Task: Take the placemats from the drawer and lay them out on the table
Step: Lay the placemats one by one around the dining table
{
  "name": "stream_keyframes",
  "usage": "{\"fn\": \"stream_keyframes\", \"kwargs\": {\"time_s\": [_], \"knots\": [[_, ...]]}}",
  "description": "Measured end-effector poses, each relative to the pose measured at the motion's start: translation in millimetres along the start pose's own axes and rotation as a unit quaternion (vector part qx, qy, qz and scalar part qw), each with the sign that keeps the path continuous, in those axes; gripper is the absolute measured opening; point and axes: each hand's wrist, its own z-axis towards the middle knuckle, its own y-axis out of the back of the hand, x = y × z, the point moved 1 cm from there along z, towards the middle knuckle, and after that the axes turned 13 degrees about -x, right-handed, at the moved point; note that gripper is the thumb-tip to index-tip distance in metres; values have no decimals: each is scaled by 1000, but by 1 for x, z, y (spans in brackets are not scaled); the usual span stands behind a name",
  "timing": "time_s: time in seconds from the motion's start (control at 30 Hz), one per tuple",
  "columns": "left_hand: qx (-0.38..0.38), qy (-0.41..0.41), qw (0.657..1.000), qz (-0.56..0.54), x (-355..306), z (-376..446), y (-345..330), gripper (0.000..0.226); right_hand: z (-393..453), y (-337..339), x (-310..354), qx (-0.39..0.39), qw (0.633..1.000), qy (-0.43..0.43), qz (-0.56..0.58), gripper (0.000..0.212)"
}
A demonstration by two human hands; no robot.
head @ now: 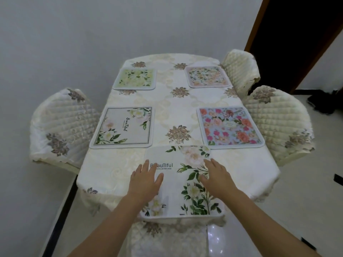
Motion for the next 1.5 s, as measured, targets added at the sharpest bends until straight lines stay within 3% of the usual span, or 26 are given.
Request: {"fn": "stream_keyframes", "kwargs": {"time_s": [0.2, 0.4, 0.6, 0.93, 1.17, 1.3, 1.4, 1.5], "knots": [[6, 45, 991, -129, 24, 21, -36, 54, 34, -46, -13, 35, 998, -46, 11, 62], [-57, 40, 974, -215, 28, 21, -48, 45, 33, -64, -9, -21, 998, -58, 24, 57], [-86, 79, 957, -264, 32, 29, -44, 40, 34, -71, 2, -16, 998, -46, 35, 59], [-47, 20, 986, -159, 48, 38, -53, 42, 46, -82, 11, -35, 998, -8, -45, 59], [-30, 1, 994, -105, 36, 85, -50, 44, 93, -93, 38, -31, 995, 69, -59, 57], [-54, -17, 998, -26, 25, 96, -56, 45, 115, -101, 44, -16, 993, 101, -51, 62], [-79, -83, 993, 19, 19, 104, -63, 46, 124, -102, 43, -6, 991, 125, -50, 61], [-30, -163, 986, -1, 7, 120, -67, 47, 127, -103, 42, -7, 985, 165, -51, 58]]}}
